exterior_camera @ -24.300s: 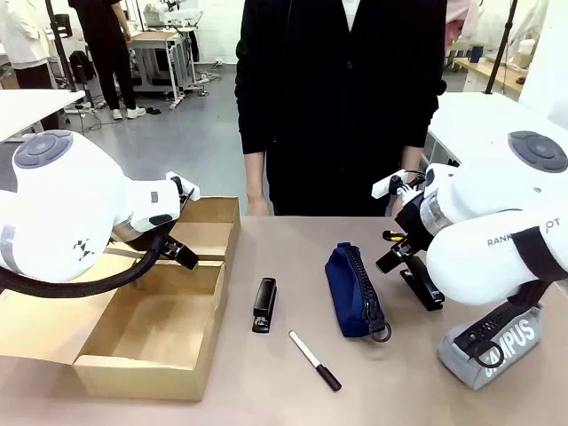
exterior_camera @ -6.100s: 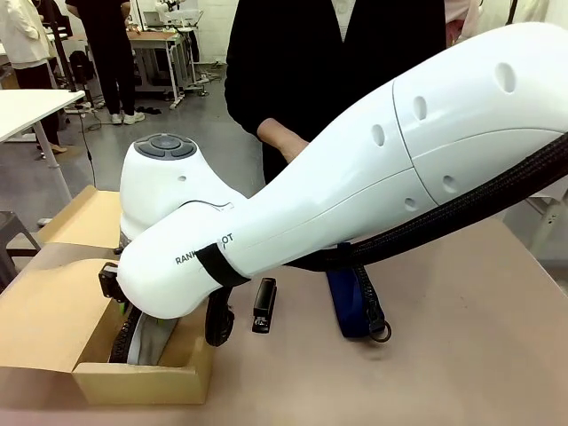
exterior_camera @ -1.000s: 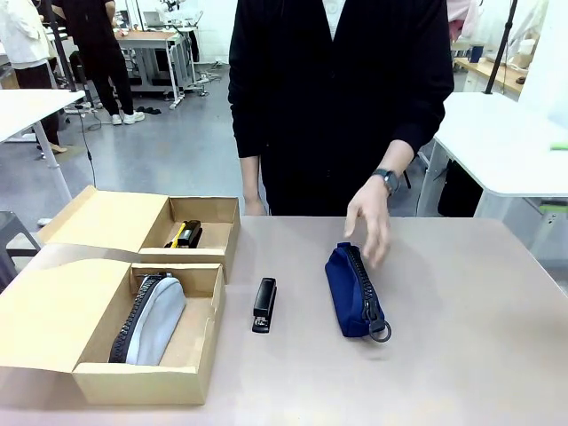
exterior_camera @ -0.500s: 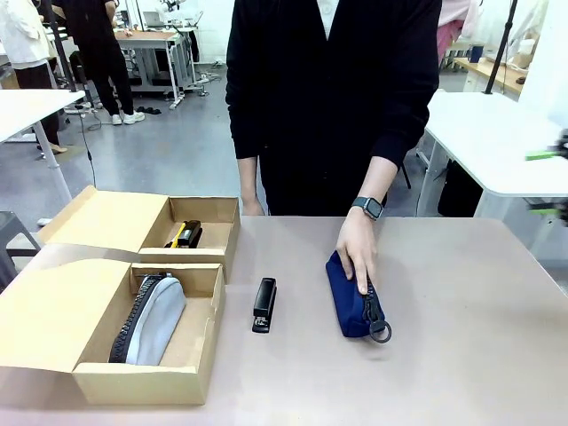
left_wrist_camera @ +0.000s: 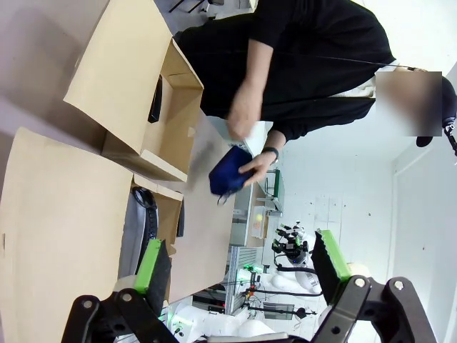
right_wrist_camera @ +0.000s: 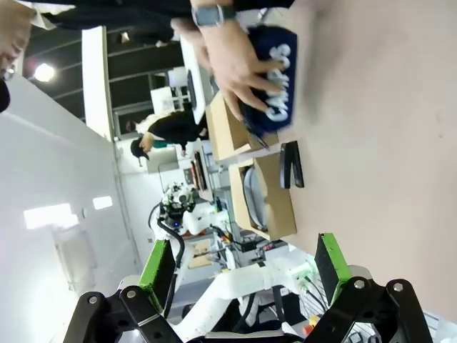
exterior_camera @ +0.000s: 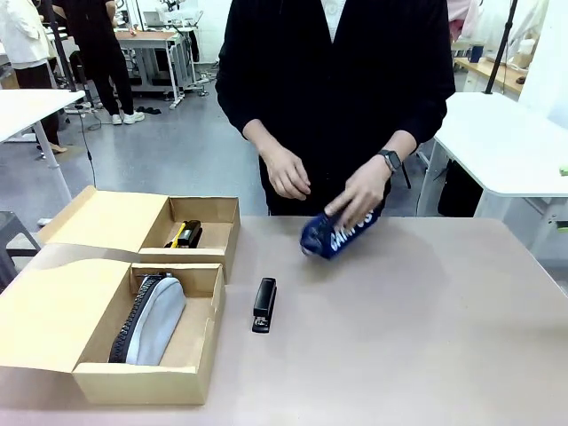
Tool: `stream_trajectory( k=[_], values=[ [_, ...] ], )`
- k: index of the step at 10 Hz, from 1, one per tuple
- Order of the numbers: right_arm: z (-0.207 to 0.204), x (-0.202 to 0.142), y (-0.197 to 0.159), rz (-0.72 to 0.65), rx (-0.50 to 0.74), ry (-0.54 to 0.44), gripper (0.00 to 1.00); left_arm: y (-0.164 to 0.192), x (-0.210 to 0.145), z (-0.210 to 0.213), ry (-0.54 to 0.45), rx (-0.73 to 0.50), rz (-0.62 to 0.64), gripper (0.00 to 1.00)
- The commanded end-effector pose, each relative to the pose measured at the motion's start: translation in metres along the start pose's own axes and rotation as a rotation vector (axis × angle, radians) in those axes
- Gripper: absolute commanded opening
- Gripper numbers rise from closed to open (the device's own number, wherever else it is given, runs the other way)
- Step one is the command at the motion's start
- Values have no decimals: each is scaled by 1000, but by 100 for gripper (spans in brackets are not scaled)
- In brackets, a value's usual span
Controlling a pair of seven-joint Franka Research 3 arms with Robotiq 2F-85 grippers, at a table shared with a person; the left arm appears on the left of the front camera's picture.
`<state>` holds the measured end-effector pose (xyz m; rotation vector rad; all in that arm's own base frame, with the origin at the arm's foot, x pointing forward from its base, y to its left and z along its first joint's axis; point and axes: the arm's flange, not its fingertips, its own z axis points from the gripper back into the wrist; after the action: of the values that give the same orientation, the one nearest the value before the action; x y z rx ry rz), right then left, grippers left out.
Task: Place items inside the box.
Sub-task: Pick up a Pencil pouch or Stapler and place it inside the Mailer Box closest to the robot.
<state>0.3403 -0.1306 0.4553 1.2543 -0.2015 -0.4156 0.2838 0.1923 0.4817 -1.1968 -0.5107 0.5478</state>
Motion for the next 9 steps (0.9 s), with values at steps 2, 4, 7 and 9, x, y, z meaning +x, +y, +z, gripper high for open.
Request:
stream_trajectory(
  k=[2,4,7,9],
  values=[
    [-29,2,19,24,-121,58,100,0,-3,0,1,-12,-16,100],
    [-111,-18,58,52,-311,222,100,0,-3,0,1,-12,-16,100],
    [-246,-60,94,169,-647,442,100,0,-3,0,1,-12,-16,100],
    [-305,-97,100,281,-741,527,100,0,-3,0,1,-12,-16,100]
  ],
)
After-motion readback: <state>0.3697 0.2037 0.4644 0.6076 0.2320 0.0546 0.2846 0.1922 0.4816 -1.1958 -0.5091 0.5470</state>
